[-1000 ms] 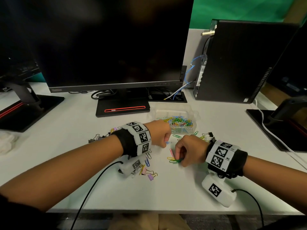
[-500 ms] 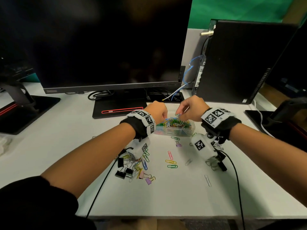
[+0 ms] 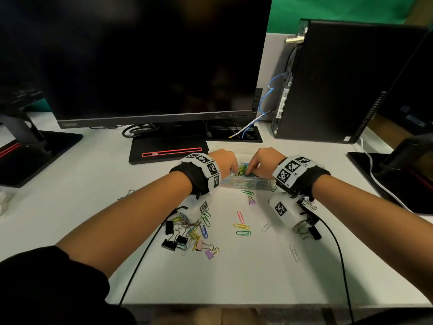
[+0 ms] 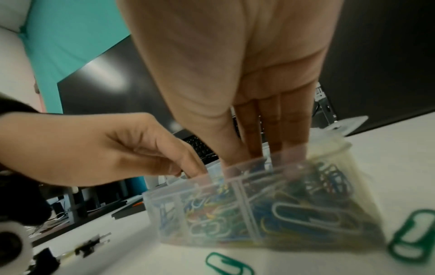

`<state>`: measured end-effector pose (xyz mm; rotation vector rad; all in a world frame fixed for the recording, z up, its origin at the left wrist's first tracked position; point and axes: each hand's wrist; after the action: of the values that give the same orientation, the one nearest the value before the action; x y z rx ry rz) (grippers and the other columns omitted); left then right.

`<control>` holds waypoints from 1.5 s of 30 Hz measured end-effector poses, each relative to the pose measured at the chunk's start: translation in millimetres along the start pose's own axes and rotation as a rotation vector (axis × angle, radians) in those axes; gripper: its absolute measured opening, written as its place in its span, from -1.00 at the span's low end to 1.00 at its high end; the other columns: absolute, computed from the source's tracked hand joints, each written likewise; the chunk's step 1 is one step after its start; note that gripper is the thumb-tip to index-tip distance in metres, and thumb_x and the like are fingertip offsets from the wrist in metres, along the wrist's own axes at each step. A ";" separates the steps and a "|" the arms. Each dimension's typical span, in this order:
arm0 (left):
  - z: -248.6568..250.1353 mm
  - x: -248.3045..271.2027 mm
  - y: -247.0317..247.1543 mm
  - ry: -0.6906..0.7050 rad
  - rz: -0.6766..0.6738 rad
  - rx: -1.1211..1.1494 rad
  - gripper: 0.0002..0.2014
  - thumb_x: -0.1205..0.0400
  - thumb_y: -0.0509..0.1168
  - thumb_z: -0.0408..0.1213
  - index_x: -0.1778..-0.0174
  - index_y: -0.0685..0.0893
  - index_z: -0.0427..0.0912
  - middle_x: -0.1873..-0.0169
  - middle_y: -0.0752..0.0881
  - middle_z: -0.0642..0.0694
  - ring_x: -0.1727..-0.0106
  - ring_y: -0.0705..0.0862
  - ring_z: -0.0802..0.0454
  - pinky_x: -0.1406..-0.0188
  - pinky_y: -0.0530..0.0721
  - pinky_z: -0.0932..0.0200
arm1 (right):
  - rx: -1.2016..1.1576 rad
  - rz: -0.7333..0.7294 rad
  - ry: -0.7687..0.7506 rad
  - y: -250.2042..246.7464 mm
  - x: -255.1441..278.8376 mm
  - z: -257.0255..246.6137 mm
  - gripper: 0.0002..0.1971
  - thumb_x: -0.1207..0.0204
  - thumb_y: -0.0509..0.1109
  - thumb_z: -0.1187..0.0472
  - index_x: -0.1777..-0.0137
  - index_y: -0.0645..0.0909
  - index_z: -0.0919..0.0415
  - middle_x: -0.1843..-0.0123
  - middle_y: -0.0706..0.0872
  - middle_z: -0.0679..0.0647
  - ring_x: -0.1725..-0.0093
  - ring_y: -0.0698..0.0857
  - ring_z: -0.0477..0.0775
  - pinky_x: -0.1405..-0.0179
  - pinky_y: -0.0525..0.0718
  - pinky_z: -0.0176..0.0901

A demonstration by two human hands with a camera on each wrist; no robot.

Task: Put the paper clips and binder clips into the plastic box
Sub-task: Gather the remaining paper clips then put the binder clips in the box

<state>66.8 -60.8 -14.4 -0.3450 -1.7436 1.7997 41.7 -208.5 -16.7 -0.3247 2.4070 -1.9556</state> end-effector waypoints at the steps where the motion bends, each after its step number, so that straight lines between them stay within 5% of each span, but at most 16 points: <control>1: 0.5 1.7 -0.8 -0.014 -0.003 -0.018 -0.61 -0.65 0.15 -0.47 -0.37 0.61 -0.12 -0.40 0.56 -0.16 -0.40 0.51 -0.18 -0.39 0.48 0.03 | 0.006 -0.003 -0.003 -1.4 1.6 -0.2 -0.71 -0.52 0.27 0.38 -0.06 0.78 0.16 -0.15 0.78 0.07 -0.12 0.70 0.11 -0.01 0.53 -0.29; 4: 0.2 10.1 -2.7 -0.010 0.096 -0.006 -0.57 -0.62 0.14 -0.50 -0.36 0.59 -0.05 -0.36 0.52 -0.15 -0.40 0.47 -0.14 -0.35 0.51 0.00 | -0.004 0.077 -0.028 -6.8 11.1 2.2 -0.68 -0.52 0.24 0.39 -0.08 0.76 0.11 -0.21 0.74 0.07 0.04 0.67 0.02 0.03 0.46 -0.33; 7: -0.1 24.8 -1.7 0.075 0.174 0.067 -0.64 -0.63 0.13 -0.44 -0.27 0.65 -0.06 -0.25 0.59 -0.13 -0.27 0.57 -0.09 -0.19 0.54 0.15 | -0.004 0.092 -0.128 -13.2 33.1 4.9 -0.75 -0.48 0.30 0.37 0.04 0.78 0.10 -0.05 0.78 0.00 0.36 0.50 -0.29 0.22 0.39 -0.53; 10: 4.3 42.4 5.6 0.206 0.031 0.081 -0.72 -0.61 0.27 -0.33 -0.23 0.68 -0.11 -0.17 0.69 -0.10 -0.02 0.63 0.03 0.14 0.45 0.46 | 0.006 -0.083 -0.213 -12.9 61.8 6.4 -0.82 -0.41 0.40 0.34 0.12 0.79 0.09 0.22 0.72 -0.16 0.41 0.55 -0.39 0.34 0.40 -0.72; 13: 10.5 52.0 19.2 0.267 -0.114 0.091 -0.60 -0.52 0.42 -0.18 -0.28 0.64 -0.11 -0.16 0.67 -0.08 0.09 0.50 0.16 0.32 0.27 0.63 | 0.002 -0.239 -0.210 -0.1 81.2 11.1 -0.85 -0.34 0.50 0.21 0.11 0.79 0.03 0.26 0.71 -0.21 0.37 0.57 -0.54 0.32 0.42 -0.72; 16: 19.3 51.9 31.2 0.276 -0.166 0.102 -0.46 -0.43 0.50 -0.06 -0.32 0.60 -0.13 -0.20 0.61 -0.07 0.09 0.46 0.17 0.33 0.26 0.61 | -0.002 -0.296 -0.172 16.9 88.0 13.1 -0.78 -0.28 0.57 0.10 0.05 0.77 -0.01 0.23 0.72 -0.18 0.39 0.59 -0.39 0.30 0.44 -0.68; 21: 34.0 52.8 38.0 0.262 -0.179 0.078 -0.43 -0.36 0.54 0.02 -0.19 0.60 -0.20 -0.05 0.63 -0.09 0.08 0.50 0.06 0.25 0.42 0.29 | -0.086 -0.329 -0.128 27.0 85.6 13.1 -0.91 -0.30 0.57 0.13 0.21 0.75 0.05 0.22 0.82 0.02 0.25 0.79 0.11 0.09 0.71 -0.18; 24: 40.3 53.1 39.5 0.259 -0.190 0.043 -0.48 -0.41 0.51 -0.05 -0.18 0.61 -0.28 -0.10 0.64 -0.13 -0.07 0.56 -0.04 0.10 0.36 0.30 | -0.075 -0.368 -0.139 27.1 85.4 13.1 -0.95 -0.36 0.53 0.16 0.21 0.72 0.07 0.37 0.72 -0.09 0.34 0.75 0.08 0.21 0.65 -0.33; 26: 44.0 52.8 38.7 0.259 -0.182 0.047 -0.53 -0.44 0.49 -0.10 -0.16 0.63 -0.31 0.04 0.64 -0.09 -0.11 0.58 -0.08 0.15 0.37 0.29 | -0.067 -0.372 -0.142 27.6 85.6 12.2 -0.95 -0.38 0.51 0.15 0.21 0.69 0.06 0.41 0.67 -0.13 0.37 0.71 0.04 0.29 0.58 -0.43; 29: 49.4 51.0 39.1 0.261 -0.174 0.058 -0.59 -0.47 0.48 -0.14 -0.13 0.65 -0.30 0.37 0.43 0.14 0.07 0.49 0.03 0.19 0.41 0.27 | -0.059 -0.358 -0.161 25.9 86.8 12.7 -0.95 -0.38 0.51 0.16 0.21 0.69 0.06 0.37 0.68 -0.11 0.33 0.71 -0.02 0.29 0.54 -0.49; 32: 53.7 49.3 40.8 0.258 -0.170 0.060 -0.59 -0.44 0.50 -0.11 -0.09 0.67 -0.31 0.33 0.51 0.06 0.11 0.49 0.07 0.09 0.47 0.23 | -0.097 -0.324 -0.170 19.8 91.6 19.0 -0.86 -0.33 0.57 0.11 0.27 0.63 -0.08 0.38 0.67 -0.21 0.39 0.62 -0.29 0.32 0.50 -0.59; 35: 56.4 48.8 40.3 0.246 -0.177 0.064 -0.64 -0.46 0.49 -0.17 -0.05 0.71 -0.35 0.43 0.50 0.10 0.27 0.52 0.08 0.21 0.51 0.24 | -0.187 -0.304 -0.150 15.7 103.7 27.3 -0.80 -0.26 0.62 0.09 0.25 0.63 -0.15 0.41 0.70 -0.22 0.42 0.61 -0.30 0.32 0.50 -0.58; 37: 55.9 47.9 38.2 0.249 -0.196 0.071 -0.70 -0.49 0.46 -0.25 -0.05 0.73 -0.37 0.35 0.67 0.01 0.33 0.52 0.11 0.35 0.45 0.35 | -0.241 -0.331 -0.139 15.0 114.6 31.3 -0.81 -0.25 0.64 0.11 0.19 0.70 -0.07 0.40 0.72 -0.19 0.42 0.62 -0.31 0.34 0.49 -0.58; 40: 54.8 46.3 35.8 0.259 -0.215 0.083 -0.76 -0.51 0.43 -0.33 -0.05 0.73 -0.36 0.00 0.79 -0.23 0.15 0.58 0.07 0.28 0.51 0.32 | -0.297 -0.382 -0.137 14.3 126.8 38.5 -0.82 -0.25 0.64 0.17 0.19 0.74 -0.04 0.34 0.77 -0.12 0.40 0.65 -0.34 0.32 0.52 -0.55; 42: 55.3 46.4 34.6 0.266 -0.222 0.073 -0.78 -0.52 0.42 -0.36 -0.04 0.74 -0.36 -0.03 0.79 -0.25 0.13 0.58 0.07 0.11 0.55 0.25 | -0.314 -0.365 -0.132 15.2 130.1 45.8 -0.80 -0.23 0.66 0.17 0.25 0.73 -0.12 0.34 0.79 -0.10 0.38 0.67 -0.32 0.26 0.57 -0.50; 45: 55.9 44.3 34.9 0.279 -0.251 0.041 -0.78 -0.53 0.40 -0.36 -0.06 0.74 -0.37 -0.04 0.79 -0.25 0.13 0.57 0.07 0.22 0.51 0.29 | -0.359 -0.357 -0.119 17.7 133.0 53.3 -0.80 -0.20 0.67 0.15 0.24 0.77 -0.14 0.34 0.81 -0.15 0.31 0.72 -0.24 0.03 0.68 -0.31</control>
<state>-8.3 -79.0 -32.9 -0.3268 -1.4832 1.5262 -83.1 -279.9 -30.3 -0.9088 2.7618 -1.5330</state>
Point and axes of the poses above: each hand's wrist, its own x-axis away from the middle knuckle, its own y-axis out of the palm, z = x × y
